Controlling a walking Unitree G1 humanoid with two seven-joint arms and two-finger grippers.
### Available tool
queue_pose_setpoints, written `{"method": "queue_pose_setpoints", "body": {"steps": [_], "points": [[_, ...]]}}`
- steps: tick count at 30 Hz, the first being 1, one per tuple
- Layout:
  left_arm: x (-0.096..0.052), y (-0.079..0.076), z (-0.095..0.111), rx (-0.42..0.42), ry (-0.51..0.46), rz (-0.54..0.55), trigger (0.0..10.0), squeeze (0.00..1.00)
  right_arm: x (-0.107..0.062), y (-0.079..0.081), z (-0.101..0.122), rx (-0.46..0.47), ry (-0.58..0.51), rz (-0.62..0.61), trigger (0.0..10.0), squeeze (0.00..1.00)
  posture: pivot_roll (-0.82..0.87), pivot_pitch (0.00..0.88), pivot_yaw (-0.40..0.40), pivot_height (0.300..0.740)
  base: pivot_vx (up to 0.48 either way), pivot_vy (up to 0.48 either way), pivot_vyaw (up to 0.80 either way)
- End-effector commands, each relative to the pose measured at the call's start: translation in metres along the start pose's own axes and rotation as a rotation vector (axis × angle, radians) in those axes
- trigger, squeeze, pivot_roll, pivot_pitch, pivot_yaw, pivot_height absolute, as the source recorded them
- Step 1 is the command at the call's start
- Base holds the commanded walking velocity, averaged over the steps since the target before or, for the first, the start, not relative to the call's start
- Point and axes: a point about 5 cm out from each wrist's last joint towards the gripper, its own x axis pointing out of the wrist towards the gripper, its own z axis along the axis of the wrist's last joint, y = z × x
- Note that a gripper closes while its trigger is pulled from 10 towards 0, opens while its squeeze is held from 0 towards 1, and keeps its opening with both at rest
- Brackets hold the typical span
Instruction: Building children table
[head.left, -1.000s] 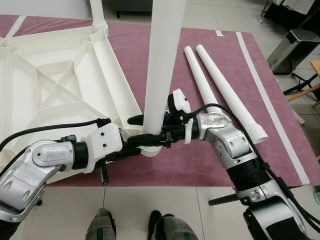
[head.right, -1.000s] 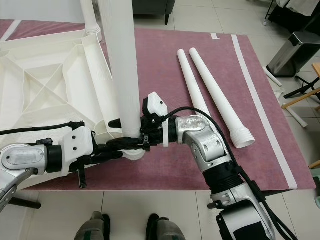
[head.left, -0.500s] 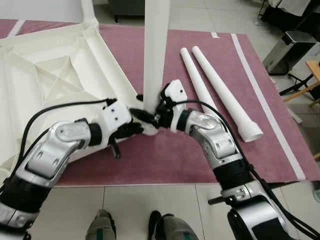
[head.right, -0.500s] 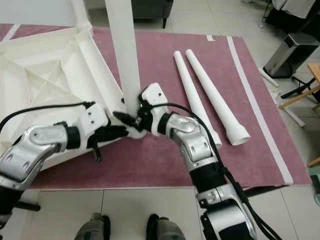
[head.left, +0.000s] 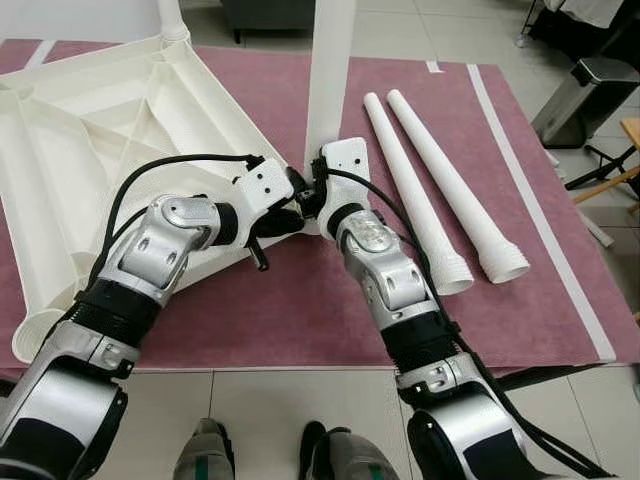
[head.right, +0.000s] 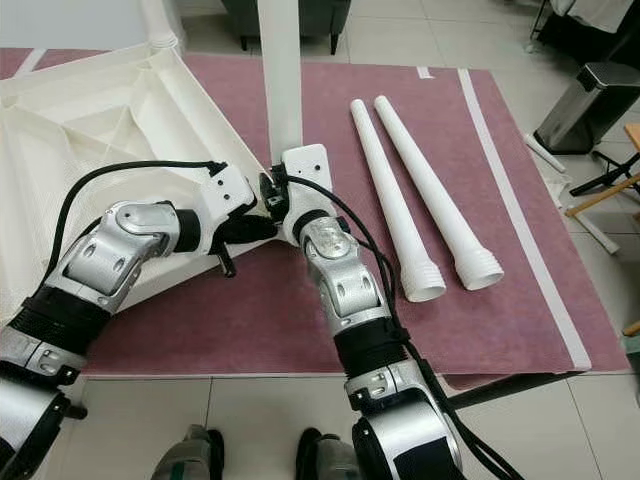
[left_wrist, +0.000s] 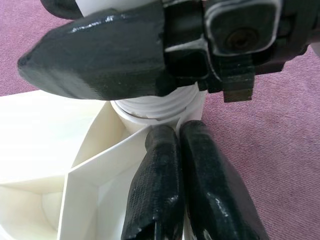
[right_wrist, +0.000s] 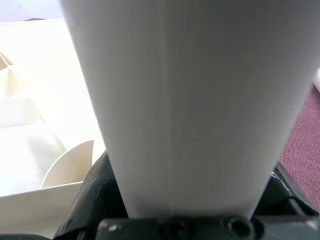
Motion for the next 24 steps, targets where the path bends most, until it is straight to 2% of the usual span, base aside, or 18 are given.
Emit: {"method": "queue_pose_setpoints", "body": {"steps": [1, 2, 4, 5, 8, 9, 11, 12, 13, 15, 16, 18, 19, 23, 24], "points": [[-0.004, 0.014, 0.013, 0.048, -0.051, 0.215, 0.0, 0.00, -0.004, 0.006, -0.034, -0.001, 0.172, 0.004, 0.0, 0.00, 0.14, 0.210, -0.023, 0.740, 0.000, 0.000, 0.00], [-0.006, 0.011, 0.013, 0.057, -0.064, 0.189, 0.0, 0.00, -0.004, 0.012, -0.026, 0.017, 0.122, 0.069, 10.0, 0.00, 0.15, 0.209, -0.027, 0.740, 0.000, 0.000, 0.00], [-0.008, 0.008, 0.013, 0.062, -0.073, 0.171, 0.0, 0.00, -0.005, 0.016, -0.021, 0.034, 0.087, 0.121, 10.0, 0.00, 0.15, 0.209, -0.027, 0.740, 0.000, 0.000, 0.00], [-0.008, 0.004, 0.012, 0.068, -0.078, 0.150, 0.0, 0.00, -0.007, 0.019, -0.014, 0.019, 0.037, 0.169, 10.0, 0.04, 0.14, 0.208, -0.031, 0.740, 0.000, 0.000, 0.00], [-0.009, 0.003, 0.012, 0.070, -0.080, 0.142, 0.0, 0.00, -0.007, 0.020, -0.011, 0.010, 0.019, 0.185, 10.0, 0.04, 0.14, 0.208, -0.031, 0.740, 0.000, 0.000, 0.00], [-0.008, 0.003, 0.012, 0.071, -0.081, 0.141, 0.0, 0.00, -0.007, 0.020, -0.011, 0.024, 0.017, 0.187, 10.0, 1.00, 0.15, 0.207, -0.032, 0.740, 0.000, 0.000, 0.00], [-0.008, 0.003, 0.011, 0.071, -0.082, 0.141, 0.0, 0.00, -0.007, 0.020, -0.011, 0.035, 0.016, 0.192, 10.0, 1.00, 0.15, 0.207, -0.032, 0.740, 0.000, 0.000, 0.00], [-0.010, -0.001, 0.011, 0.079, -0.088, 0.123, 0.0, 0.00, -0.014, 0.022, -0.003, 0.048, -0.021, 0.306, 10.0, 0.00, 0.15, 0.203, -0.036, 0.740, 0.000, 0.000, 0.00], [-0.012, -0.004, 0.010, 0.084, -0.092, 0.109, 0.0, 0.00, -0.019, 0.024, 0.003, 0.054, -0.049, 0.395, 10.0, 0.00, 0.15, 0.203, -0.036, 0.740, 0.000, 0.000, 0.00], [-0.012, -0.004, 0.010, 0.084, -0.092, 0.109, 0.0, 0.00, -0.019, 0.024, 0.003, 0.054, -0.049, 0.395, 10.0, 0.00, 0.15, 0.203, -0.036, 0.740, 0.000, 0.000, 0.00], [-0.020, -0.015, 0.011, 0.115, -0.112, 0.053, 0.0, 0.00, -0.037, 0.020, 0.013, 0.005, -0.100, 0.623, 10.0, 0.00, 0.15, 0.198, -0.037, 0.740, 0.000, 0.000, 0.00], [-0.027, -0.024, 0.011, 0.146, -0.126, 0.001, 0.0, 0.00, -0.048, 0.014, 0.016, -0.049, -0.108, 0.748, 10.0, 0.00, 0.15, 0.195, -0.037, 0.740, 0.000, 0.000, 0.00], [-0.027, -0.024, 0.011, 0.146, -0.126, 0.001, 0.0, 0.00, -0.048, 0.014, 0.016, -0.049, -0.108, 0.748, 10.0, 0.00, 0.15, 0.195, -0.037, 0.740, 0.000, 0.000, 0.00], [-0.048, -0.049, 0.013, 0.190, -0.165, -0.135, 0.0, 0.00, -0.063, -0.001, 0.019, -0.145, -0.099, 0.915, 10.0, 0.00, 0.15, 0.190, -0.038, 0.740, 0.000, 0.000, 0.00], [-0.048, -0.049, 0.013, 0.190, -0.165, -0.135, 0.0, 0.00, -0.063, -0.001, 0.019, -0.145, -0.099, 0.915, 10.0, 0.00, 0.15, 0.190, -0.038, 0.740, 0.000, 0.000, 0.00]]}}
